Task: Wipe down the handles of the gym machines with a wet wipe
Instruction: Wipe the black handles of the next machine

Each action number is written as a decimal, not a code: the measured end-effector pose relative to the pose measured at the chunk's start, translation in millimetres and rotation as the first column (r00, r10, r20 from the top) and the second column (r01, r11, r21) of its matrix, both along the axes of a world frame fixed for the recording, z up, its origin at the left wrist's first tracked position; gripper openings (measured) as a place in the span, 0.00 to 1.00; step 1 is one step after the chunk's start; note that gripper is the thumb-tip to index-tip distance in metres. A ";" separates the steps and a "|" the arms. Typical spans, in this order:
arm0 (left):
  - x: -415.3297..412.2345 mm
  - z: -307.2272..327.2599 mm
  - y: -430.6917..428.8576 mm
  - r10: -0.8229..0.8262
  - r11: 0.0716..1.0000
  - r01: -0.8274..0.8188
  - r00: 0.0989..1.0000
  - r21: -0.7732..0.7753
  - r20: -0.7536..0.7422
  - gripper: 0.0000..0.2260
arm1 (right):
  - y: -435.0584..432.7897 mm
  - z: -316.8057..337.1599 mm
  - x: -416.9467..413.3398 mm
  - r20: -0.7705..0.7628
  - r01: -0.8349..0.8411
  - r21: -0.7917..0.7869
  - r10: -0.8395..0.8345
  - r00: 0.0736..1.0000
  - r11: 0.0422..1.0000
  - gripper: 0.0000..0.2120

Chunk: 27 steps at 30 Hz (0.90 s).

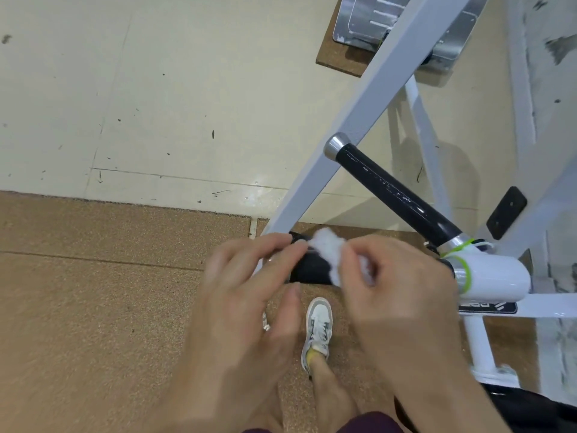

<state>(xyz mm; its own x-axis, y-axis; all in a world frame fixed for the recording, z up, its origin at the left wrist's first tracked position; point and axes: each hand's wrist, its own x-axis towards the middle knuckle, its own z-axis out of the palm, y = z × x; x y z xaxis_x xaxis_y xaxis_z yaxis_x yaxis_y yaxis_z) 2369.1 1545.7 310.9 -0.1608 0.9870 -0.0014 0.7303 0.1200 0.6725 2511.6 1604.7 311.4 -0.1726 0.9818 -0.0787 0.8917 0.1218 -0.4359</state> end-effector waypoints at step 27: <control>5.6 13.5 56.4 -0.518 0.847 0.437 0.808 -0.304 -0.281 0.12 | -30.4 -3.4 36.1 -0.480 0.101 -0.167 -0.170 0.861 0.981 0.06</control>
<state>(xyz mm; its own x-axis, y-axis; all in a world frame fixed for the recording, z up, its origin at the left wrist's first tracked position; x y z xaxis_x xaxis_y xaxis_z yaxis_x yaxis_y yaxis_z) 2374.6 1602.1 324.4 0.3007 0.9187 -0.2559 0.9083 -0.1941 0.3706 2547.7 1574.3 308.1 -0.0890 0.9849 -0.1487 0.5622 -0.0735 -0.8237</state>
